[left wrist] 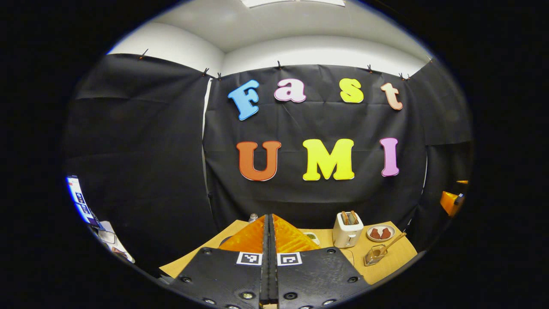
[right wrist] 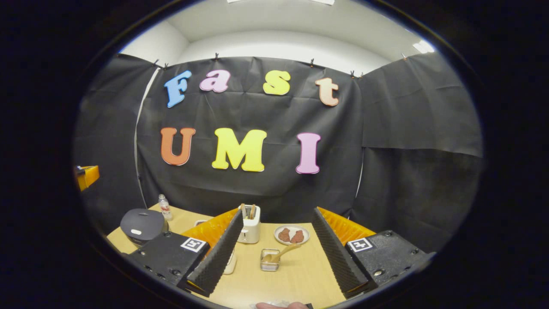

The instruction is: Close the left gripper, press the button to open the rice cooker; take a wooden spoon from the chopstick holder with the right hand, scoop a spoonful of rice and pour it into the rice cooker, then put the wooden spoon back into the chopstick holder.

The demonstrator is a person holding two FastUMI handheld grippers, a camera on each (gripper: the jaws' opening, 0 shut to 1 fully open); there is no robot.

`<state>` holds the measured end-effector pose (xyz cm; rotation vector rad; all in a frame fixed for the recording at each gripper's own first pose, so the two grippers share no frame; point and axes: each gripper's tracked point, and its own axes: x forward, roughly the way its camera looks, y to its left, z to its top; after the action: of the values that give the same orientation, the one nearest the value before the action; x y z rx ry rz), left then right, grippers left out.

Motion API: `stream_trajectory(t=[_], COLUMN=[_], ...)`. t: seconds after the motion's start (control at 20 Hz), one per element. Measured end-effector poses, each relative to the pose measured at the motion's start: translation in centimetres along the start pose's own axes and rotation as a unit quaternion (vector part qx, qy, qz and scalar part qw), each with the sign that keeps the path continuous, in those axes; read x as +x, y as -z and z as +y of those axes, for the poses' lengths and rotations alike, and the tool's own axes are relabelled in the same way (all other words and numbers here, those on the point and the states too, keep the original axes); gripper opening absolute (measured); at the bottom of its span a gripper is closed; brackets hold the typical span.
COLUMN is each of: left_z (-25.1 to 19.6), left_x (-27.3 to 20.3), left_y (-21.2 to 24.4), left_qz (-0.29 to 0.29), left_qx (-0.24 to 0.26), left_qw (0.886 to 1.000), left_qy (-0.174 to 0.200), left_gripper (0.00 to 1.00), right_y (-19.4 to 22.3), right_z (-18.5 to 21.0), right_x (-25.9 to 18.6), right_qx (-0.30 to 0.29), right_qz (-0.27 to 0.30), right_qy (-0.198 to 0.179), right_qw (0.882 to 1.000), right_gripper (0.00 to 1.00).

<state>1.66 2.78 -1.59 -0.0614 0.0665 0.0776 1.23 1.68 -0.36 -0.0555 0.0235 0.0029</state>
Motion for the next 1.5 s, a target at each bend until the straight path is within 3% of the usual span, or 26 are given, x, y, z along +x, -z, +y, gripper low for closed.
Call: stream_trajectory(t=[0.1,0.3,0.55,0.6,0.65,0.85,1.3,1.5], left_z=[0.1,1.4,3.7,4.0,4.1,5.3,5.2,5.5], left_x=[0.3,2.7,7.0,7.7,8.3,9.4,9.5,9.5], left_y=[0.8,3.7,11.5,13.0,14.4,19.4,25.4,25.7], left_qz=[0.006,0.029,0.094,0.109,0.121,0.175,0.25,0.251], left_qx=[0.02,0.013,0.004,0.003,-0.002,-0.016,-0.02,-0.01], left_qw=[1.0,0.999,0.994,0.992,0.991,0.982,0.966,0.965], left_qy=[0.001,-0.02,-0.053,-0.058,-0.057,-0.073,-0.07,-0.074], left_gripper=[0.0,0.0,0.0,0.08,0.0,0.0,0.0,0.0], right_y=[0.2,0.4,0.2,0.2,0.2,1.3,3.3,3.7], right_z=[0.3,1.3,2.4,2.6,2.8,3.5,3.0,2.6], right_x=[0.3,0.8,1.2,1.3,1.4,2.1,2.3,2.1], right_qx=[-0.005,-0.01,-0.048,-0.056,-0.061,-0.055,-0.063,-0.063], right_qz=[0.004,0.012,0.018,0.017,0.02,0.038,0.066,0.071], right_qy=[-0.001,-0.006,-0.006,-0.005,-0.006,-0.014,-0.013,-0.01], right_qw=[1.0,1.0,0.999,0.998,0.998,0.998,0.996,0.995], right_gripper=[1.0,1.0,1.0,1.0,1.0,1.0,1.0,1.0])
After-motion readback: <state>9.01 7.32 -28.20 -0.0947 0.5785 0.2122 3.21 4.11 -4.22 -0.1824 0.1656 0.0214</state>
